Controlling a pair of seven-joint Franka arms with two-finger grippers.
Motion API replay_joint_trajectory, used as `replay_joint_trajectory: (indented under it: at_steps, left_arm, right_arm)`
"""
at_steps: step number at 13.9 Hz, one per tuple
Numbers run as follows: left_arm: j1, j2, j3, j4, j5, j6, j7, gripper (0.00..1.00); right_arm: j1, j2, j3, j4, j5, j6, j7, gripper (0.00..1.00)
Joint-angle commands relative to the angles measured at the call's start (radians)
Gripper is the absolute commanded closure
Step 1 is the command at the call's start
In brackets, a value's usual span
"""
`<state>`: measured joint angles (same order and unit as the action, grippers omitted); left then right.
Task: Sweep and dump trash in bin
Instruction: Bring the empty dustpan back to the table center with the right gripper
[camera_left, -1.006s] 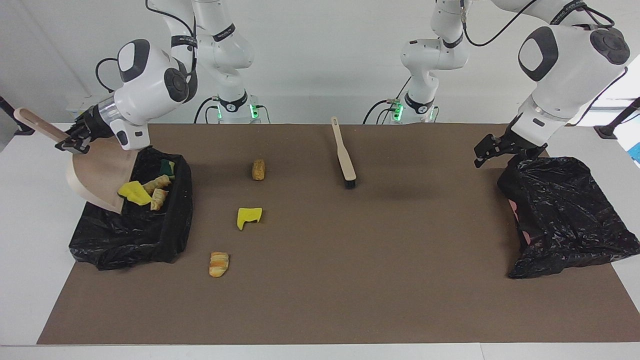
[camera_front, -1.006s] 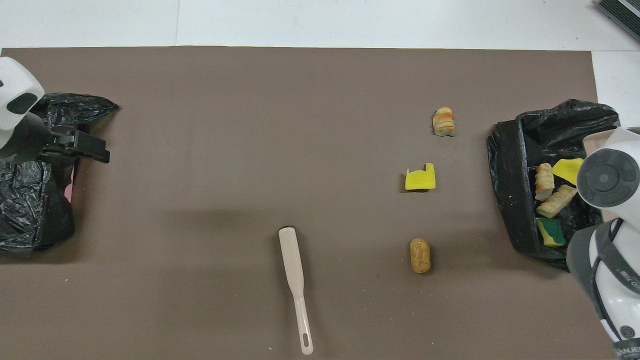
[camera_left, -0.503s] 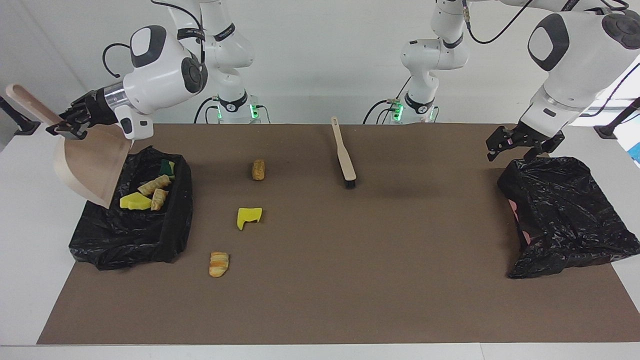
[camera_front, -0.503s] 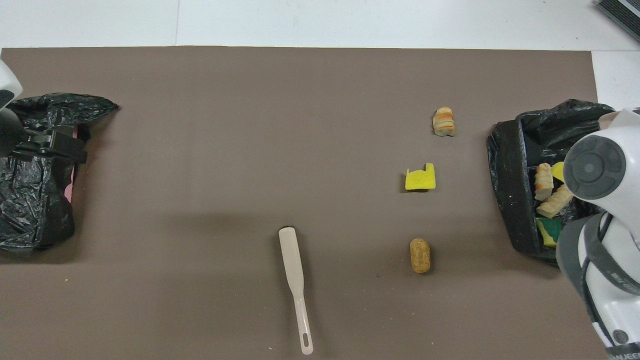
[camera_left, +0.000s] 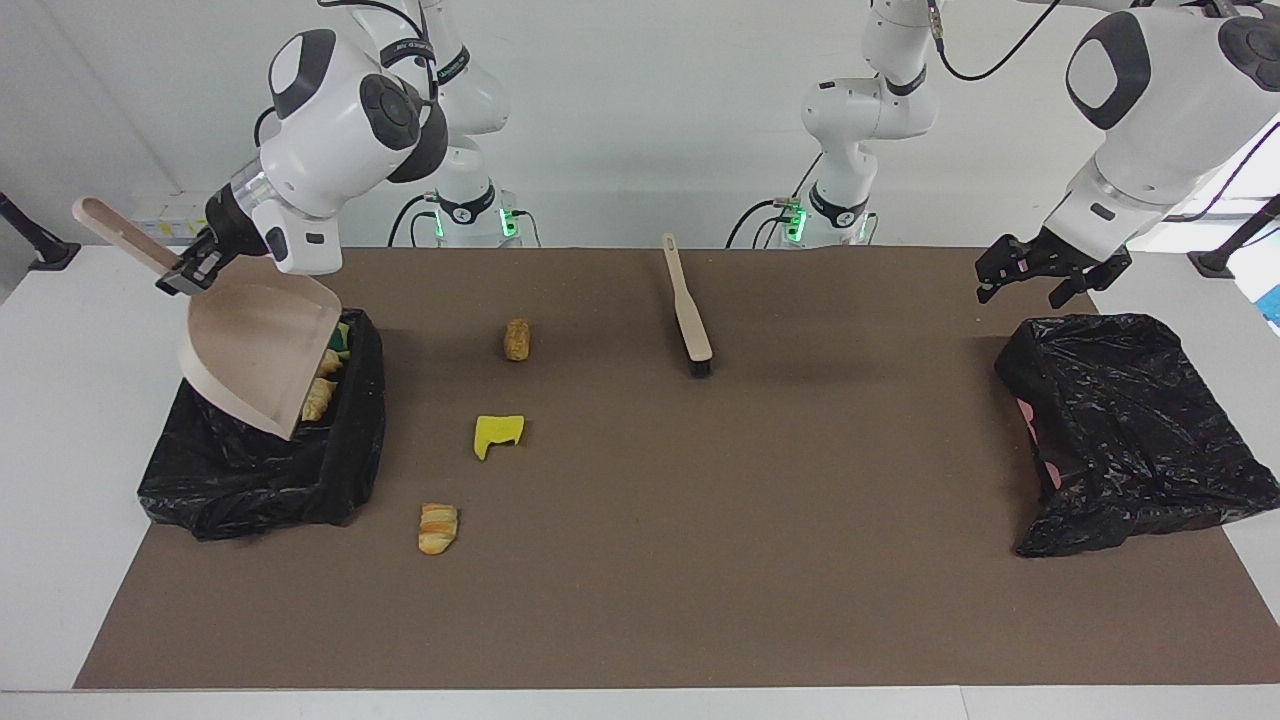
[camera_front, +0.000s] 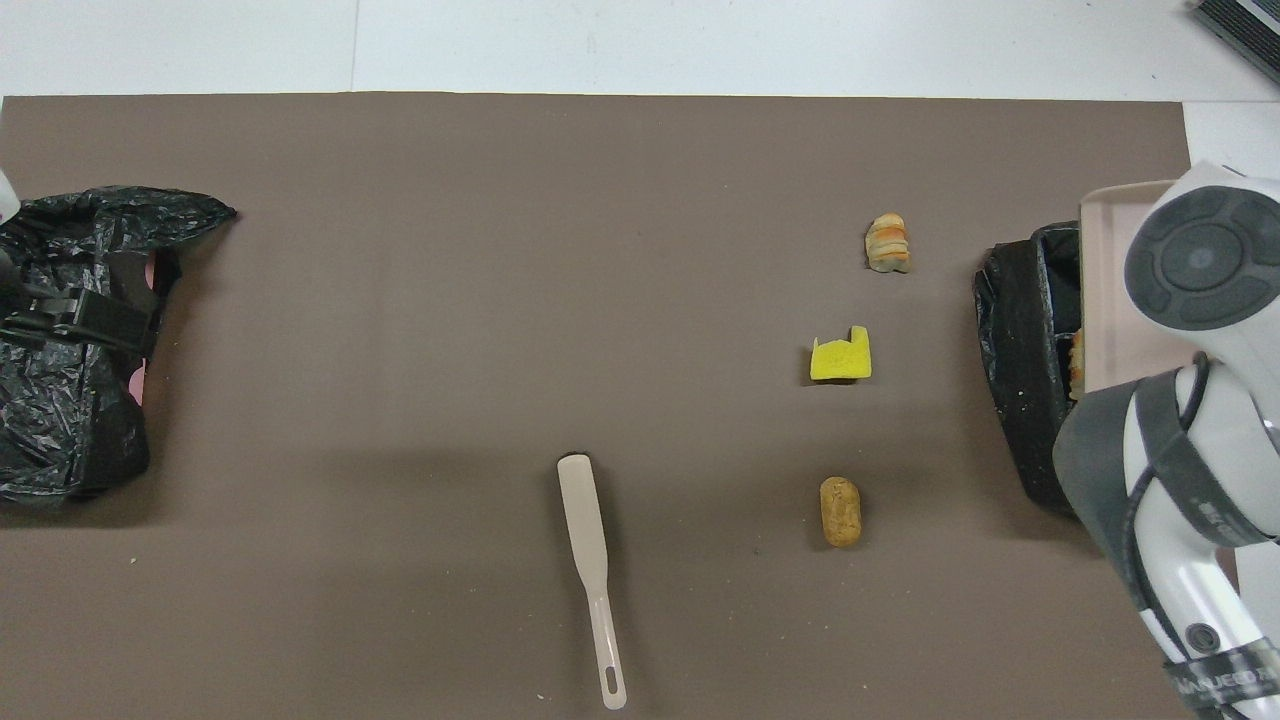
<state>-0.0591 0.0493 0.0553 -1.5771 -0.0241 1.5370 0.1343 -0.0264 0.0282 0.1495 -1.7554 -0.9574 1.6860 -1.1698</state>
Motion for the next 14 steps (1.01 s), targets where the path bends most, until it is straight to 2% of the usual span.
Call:
replay_joint_trajectory:
  at_steps: [1,3,9,11,14]
  left_arm:
    - [0.015,-0.038,-0.009,-0.049,0.013,0.017,0.013,0.00]
    - [0.004,-0.042,-0.009,-0.066,0.009,0.057,0.007,0.00]
    - [0.005,-0.054,-0.009,-0.084,0.009,0.055,0.014,0.00]
    - [0.008,-0.054,-0.009,-0.084,0.009,0.052,0.014,0.00]
    - [0.015,-0.046,-0.009,-0.070,0.009,0.060,-0.002,0.00]
  right_arm:
    - [0.066,0.135,0.004,0.169,0.072,-0.106,0.172,1.00]
    - [0.121,0.247,0.002,0.305,0.141,-0.156,0.275,1.00]
    - [0.241,0.472,0.001,0.594,0.357,-0.196,0.724,1.00]
    - [0.267,0.534,0.004,0.667,0.438,-0.206,0.887,1.00]
    - [0.307,0.607,0.001,0.741,0.654,-0.193,1.219,1.00]
